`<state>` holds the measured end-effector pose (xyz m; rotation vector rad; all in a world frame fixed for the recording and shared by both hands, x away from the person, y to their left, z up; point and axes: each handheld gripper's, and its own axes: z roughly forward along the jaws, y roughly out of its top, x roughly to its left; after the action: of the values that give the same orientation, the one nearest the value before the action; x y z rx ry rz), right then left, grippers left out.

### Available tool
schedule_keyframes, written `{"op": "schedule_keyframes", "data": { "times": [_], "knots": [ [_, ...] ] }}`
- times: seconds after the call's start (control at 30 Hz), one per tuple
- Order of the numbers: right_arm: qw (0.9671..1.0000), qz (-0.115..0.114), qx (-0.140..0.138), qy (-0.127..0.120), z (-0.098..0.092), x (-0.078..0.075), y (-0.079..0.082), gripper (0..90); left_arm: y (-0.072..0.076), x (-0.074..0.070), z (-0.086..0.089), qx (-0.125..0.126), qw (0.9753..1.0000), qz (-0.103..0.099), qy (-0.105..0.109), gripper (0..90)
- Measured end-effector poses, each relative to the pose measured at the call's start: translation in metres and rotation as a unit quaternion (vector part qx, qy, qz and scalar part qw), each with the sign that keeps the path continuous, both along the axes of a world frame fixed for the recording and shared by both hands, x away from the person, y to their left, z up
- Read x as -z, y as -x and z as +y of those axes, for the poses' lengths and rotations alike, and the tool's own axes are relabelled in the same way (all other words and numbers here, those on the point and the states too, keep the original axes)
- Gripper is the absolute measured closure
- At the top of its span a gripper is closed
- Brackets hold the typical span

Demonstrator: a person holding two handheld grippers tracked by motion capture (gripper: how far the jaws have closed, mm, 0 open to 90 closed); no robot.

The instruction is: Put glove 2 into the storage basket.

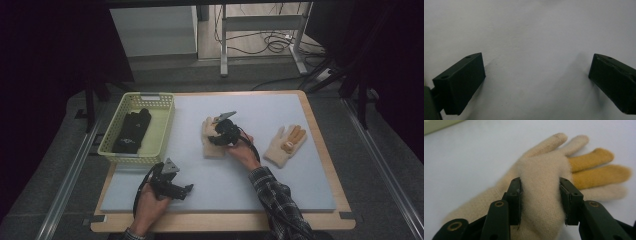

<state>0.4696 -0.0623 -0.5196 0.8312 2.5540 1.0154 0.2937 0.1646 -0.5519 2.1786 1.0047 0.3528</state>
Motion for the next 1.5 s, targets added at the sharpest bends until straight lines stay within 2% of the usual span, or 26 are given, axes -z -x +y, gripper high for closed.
{"op": "schedule_keyframes", "data": {
  "times": [0.17,0.27,0.43,0.6,0.73,0.83,0.9,0.97,1.03,1.13,1.23,1.3,1.37,1.5],
  "knots": [
    [0.9995,-0.012,0.011,-0.028,-0.014,-0.018,0.02,57.2,0.0,0.0,0.0,0.001,1.0,0.0,-0.002,0.7],
    [0.9991,-0.022,0.014,-0.035,-0.026,-0.028,0.035,56.9,0.0,0.0,0.0,0.001,1.0,0.0,-0.002,0.7],
    [0.9971,-0.009,0.031,-0.068,-0.054,-0.038,0.061,56.2,0.0,0.0,0.0,0.0,1.0,0.0,0.0,0.7],
    [0.9953,-0.002,0.053,-0.081,-0.076,-0.032,0.087,54.4,0.0,0.0,0.0,0.0,1.0,0.0,0.0,0.7],
    [0.9935,0.023,0.067,-0.089,-0.084,-0.015,0.101,40.3,0.0,0.0,0.0,0.0,1.0,-0.001,0.0,0.7],
    [0.9928,0.022,0.07,-0.094,-0.093,-0.015,0.108,37.4,0.0,0.0,0.0,0.0,1.0,-0.001,0.0,0.7],
    [0.9923,0.018,0.07,-0.1,-0.104,-0.02,0.112,39.8,0.0,0.0,0.0,0.0,1.0,-0.001,0.0,0.7],
    [0.9931,0.016,0.069,-0.094,-0.113,-0.022,0.116,51.6,0.0,0.0,0.0,0.0,1.0,-0.001,0.0,0.7],
    [0.9947,0.01,0.068,-0.077,-0.121,-0.02,0.122,68.2,0.0,0.0,0.0,0.0,1.0,-0.001,0.0,0.7],
    [0.9969,0.017,0.055,-0.053,-0.126,-0.008,0.13,79.7,0.0,0.0,0.0,0.0,1.0,-0.001,0.0,0.7],
    [0.9979,0.026,0.046,-0.038,-0.123,0.004,0.136,81.4,0.0,0.0,0.0,0.0,1.0,-0.001,-0.001,0.7],
    [0.9977,0.03,0.04,-0.045,-0.121,0.009,0.14,81.4,0.0,0.0,0.0,0.0,1.0,-0.001,-0.001,0.7],
    [0.9975,0.034,0.032,-0.054,-0.117,0.01,0.142,80.6,0.0,0.0,0.0,0.0,1.0,-0.001,0.0,0.7],
    [0.9986,0.023,0.026,-0.039,-0.112,0.008,0.143,74.6,0.0,0.0,0.0,0.0,1.0,-0.001,0.0,0.7]
  ]
}}
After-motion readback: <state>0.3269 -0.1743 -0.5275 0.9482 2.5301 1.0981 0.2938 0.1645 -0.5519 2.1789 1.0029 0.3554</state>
